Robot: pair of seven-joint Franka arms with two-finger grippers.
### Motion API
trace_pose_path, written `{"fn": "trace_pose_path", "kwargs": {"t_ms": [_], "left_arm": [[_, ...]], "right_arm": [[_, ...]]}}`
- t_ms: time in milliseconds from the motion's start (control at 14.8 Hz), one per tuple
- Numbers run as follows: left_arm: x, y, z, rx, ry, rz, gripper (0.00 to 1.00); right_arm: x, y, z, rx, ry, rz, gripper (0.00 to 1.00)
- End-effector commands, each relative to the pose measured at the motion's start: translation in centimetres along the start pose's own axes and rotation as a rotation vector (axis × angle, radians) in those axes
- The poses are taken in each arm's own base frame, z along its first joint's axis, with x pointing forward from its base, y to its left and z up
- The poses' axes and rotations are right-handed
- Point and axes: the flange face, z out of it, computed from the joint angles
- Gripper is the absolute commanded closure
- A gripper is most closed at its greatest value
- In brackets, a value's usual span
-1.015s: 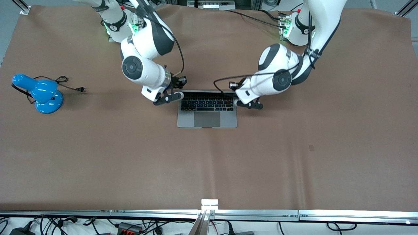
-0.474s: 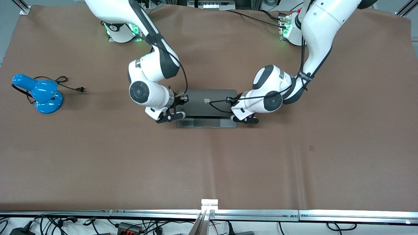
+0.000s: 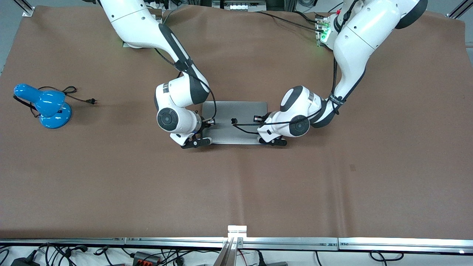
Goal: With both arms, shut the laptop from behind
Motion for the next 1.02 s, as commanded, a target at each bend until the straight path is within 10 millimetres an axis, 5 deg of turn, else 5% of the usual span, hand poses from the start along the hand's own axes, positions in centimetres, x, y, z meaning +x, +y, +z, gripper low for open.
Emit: {"fn": "trace_pose_path", "kwargs": {"t_ms": [0,135,406,744,812,880,947], "left_arm": [[1.3,-0.2,0.7,0.013,0.041,-0.006,1.00],[0.2,-0.2,-3.2,0.052,0.026,-0.015,1.00],[-3.4,-2.6,-15.2,0.144,0.010,-0.032,1.00],[-8.2,-11.2,-28.6,0.224,0.039,-0.037,0.82],[-9.2,-13.9,-31.9,0.223,0.084,-0.088,0.64],[-10.1,-15.9,-34.4,0.219,0.123,-0.131,0.17],[-11.4,-17.8,-36.7,0.214,0.146,-0.173,0.00]], "right_arm": [[0.6,0.0,-0.1,-0.009,0.016,-0.011,1.00],[0.6,-0.1,0.3,-0.033,0.020,-0.021,1.00],[0.7,-0.2,-0.9,-0.032,0.036,-0.024,1.00],[0.2,2.9,-14.7,-0.044,0.134,0.001,1.00],[-0.3,3.6,-17.6,-0.070,0.143,-0.009,1.00],[-0.9,4.3,-20.1,-0.095,0.143,-0.014,1.00],[-1.6,5.1,-22.7,-0.117,0.144,-0.014,1.00]]}}
